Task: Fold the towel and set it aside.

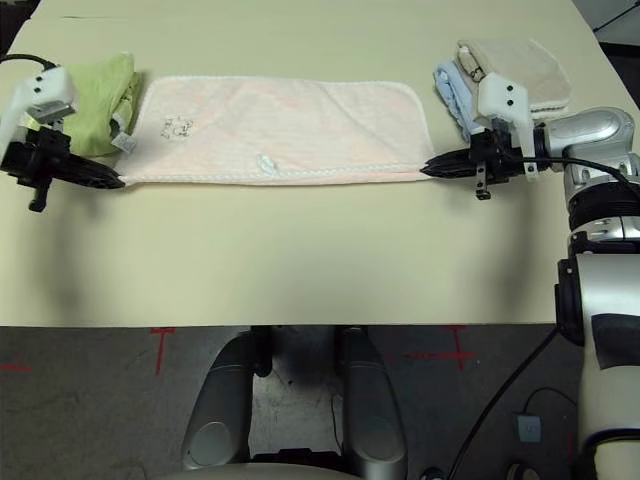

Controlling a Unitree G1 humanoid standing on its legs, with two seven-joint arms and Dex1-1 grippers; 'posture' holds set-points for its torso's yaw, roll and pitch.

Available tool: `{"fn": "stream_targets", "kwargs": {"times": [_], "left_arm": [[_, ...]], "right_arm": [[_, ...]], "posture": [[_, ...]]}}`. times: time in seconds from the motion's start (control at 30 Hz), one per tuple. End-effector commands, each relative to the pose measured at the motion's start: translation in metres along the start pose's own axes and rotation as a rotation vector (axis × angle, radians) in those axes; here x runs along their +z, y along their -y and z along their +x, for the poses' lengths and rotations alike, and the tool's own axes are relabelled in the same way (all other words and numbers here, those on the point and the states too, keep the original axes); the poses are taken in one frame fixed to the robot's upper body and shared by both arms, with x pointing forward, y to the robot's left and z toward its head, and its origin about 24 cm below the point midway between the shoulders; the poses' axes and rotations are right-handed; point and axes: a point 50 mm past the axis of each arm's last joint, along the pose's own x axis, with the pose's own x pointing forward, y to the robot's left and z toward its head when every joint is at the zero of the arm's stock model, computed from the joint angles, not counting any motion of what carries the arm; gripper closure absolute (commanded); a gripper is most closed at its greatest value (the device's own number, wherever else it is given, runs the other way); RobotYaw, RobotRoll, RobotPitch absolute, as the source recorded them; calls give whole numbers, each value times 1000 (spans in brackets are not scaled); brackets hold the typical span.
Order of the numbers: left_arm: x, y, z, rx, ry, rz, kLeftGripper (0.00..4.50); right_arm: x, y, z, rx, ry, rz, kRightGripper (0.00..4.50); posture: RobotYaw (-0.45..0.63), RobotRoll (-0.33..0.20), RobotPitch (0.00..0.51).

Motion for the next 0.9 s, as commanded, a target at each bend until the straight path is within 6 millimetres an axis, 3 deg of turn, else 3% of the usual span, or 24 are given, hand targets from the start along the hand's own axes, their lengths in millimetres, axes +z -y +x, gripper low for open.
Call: {"fn": "stream_targets", "kwargs": {"times": [0.03, 0.23, 0.47, 0.7, 0.9], "left_arm": [[2, 7, -4, -43, -13, -23, 4477], [-15, 17, -3, -103, -81, -46, 4477], [-38, 27, 8, -178, -116, -82, 4477], [-33, 24, 4, -162, -109, -69, 4477], [-33, 23, 1, -157, -146, -71, 4477]], "right_arm": [[-3, -3, -13, 6, -9, -9, 4500], [-10, -11, -11, 51, -44, -47, 4500], [-17, -32, -10, 172, -69, 36, 4500], [-1, -32, -21, 211, -78, 94, 4500], [1, -41, -23, 287, -117, 144, 4500]], "posture": [[20, 0, 333], [16, 0, 333], [6, 0, 335], [1, 0, 330], [7, 0, 330]]}}
